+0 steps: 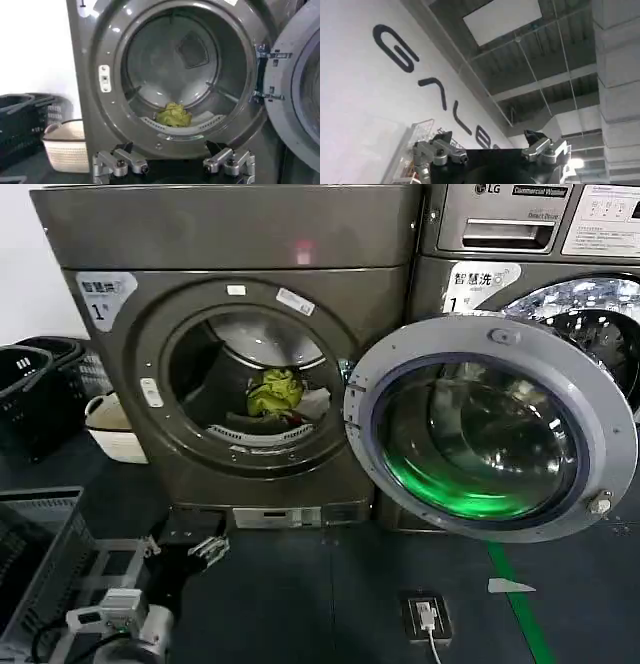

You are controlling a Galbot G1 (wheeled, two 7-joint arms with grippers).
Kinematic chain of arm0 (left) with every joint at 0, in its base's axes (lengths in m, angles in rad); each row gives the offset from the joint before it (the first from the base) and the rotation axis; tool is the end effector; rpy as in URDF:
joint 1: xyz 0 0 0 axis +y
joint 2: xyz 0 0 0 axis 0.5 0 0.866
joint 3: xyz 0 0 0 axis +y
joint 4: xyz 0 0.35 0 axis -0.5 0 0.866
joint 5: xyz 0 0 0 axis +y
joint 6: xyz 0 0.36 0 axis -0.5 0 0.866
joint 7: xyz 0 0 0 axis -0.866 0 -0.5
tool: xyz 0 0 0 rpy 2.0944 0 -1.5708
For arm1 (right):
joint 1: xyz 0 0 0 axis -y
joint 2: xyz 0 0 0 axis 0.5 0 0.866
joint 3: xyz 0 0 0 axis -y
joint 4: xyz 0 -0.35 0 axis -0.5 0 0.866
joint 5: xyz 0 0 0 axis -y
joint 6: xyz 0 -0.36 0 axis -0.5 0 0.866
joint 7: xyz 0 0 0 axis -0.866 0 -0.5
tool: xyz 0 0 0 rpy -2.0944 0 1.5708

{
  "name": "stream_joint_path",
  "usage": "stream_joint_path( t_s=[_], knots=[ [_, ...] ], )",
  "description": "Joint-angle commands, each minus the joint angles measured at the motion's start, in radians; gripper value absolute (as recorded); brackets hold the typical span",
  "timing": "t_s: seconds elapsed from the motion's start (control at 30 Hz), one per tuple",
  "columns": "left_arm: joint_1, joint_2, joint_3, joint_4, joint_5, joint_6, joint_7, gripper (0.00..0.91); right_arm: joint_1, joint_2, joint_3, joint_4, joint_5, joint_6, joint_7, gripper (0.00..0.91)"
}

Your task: Grasp the clothes from the dryer.

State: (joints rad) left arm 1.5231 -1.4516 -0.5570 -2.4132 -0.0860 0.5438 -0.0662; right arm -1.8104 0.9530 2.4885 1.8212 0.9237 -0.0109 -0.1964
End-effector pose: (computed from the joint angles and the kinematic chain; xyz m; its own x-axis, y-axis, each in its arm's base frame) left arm 0.1763 0.0176 -0.1807 -0.9844 -0.0185 0.1751 -0.0094 0.9986 0.0526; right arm -0.1148 -0.4136 0.0738 -0.4062 0.5023 -0.7634 0.8493 0.5157 -0.1126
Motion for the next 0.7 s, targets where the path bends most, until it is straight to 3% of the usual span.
stream_joint_path(
  t_s=[0.03, 0.7],
  knots=[
    [0.001, 0.0, 0.0, -0.001, 0.001, -0.001, 0.001, 0.907, 0.0, 0.0, -0.001, 0.0, 0.001, 0.001, 0.0, 0.907],
    [0.014, 0.001, -0.002, -0.013, 0.004, -0.003, 0.003, 0.907, 0.0, 0.001, -0.006, 0.009, 0.011, 0.001, -0.005, 0.907]
  ],
)
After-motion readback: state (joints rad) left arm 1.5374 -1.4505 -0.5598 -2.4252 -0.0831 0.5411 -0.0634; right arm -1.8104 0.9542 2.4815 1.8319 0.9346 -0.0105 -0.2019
